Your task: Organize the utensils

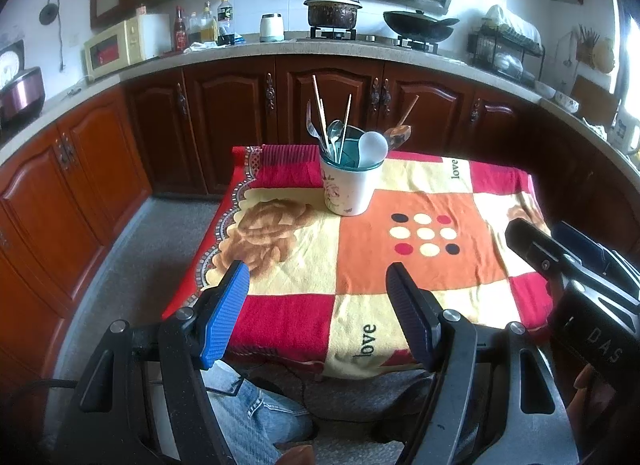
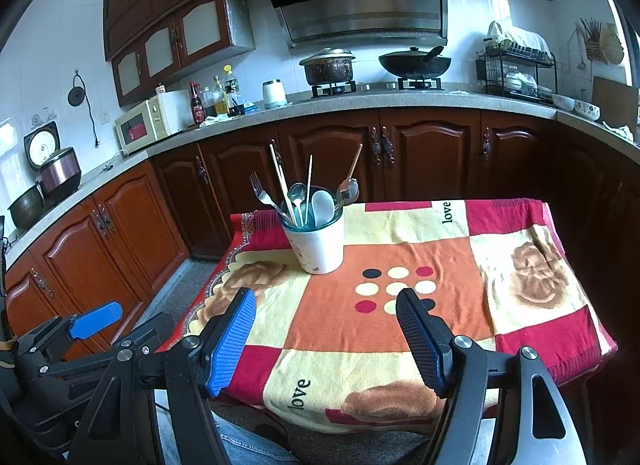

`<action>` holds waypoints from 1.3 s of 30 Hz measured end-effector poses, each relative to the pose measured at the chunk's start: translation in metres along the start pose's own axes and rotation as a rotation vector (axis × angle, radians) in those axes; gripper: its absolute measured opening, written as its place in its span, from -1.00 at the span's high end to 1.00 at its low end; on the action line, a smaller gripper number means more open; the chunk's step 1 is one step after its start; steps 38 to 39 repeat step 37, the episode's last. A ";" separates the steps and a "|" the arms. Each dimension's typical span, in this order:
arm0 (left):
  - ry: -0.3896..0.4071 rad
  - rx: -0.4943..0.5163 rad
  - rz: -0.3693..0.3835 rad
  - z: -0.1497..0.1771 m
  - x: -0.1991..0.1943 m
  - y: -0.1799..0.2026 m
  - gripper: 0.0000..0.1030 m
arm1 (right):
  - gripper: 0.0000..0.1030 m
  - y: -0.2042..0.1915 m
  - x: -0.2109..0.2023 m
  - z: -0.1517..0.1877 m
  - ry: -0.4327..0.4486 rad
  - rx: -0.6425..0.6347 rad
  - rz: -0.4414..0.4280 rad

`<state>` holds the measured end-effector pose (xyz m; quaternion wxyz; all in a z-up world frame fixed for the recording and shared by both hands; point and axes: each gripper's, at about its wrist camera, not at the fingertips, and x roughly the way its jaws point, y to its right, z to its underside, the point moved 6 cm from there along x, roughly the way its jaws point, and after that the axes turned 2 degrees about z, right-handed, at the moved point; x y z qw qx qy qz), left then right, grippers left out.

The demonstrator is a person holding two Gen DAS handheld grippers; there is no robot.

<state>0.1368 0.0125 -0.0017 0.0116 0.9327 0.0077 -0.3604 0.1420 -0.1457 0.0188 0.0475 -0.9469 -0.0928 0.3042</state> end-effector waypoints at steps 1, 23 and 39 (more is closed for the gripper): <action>-0.002 0.000 -0.003 0.000 0.002 -0.001 -0.38 | -0.36 0.000 0.001 0.000 -0.001 -0.001 0.000; -0.048 0.007 -0.044 -0.004 0.046 0.000 -0.38 | -0.36 0.010 0.044 -0.003 -0.036 0.003 -0.012; -0.026 0.009 -0.022 -0.025 0.096 0.002 -0.38 | -0.36 0.019 0.086 -0.012 0.000 -0.045 -0.066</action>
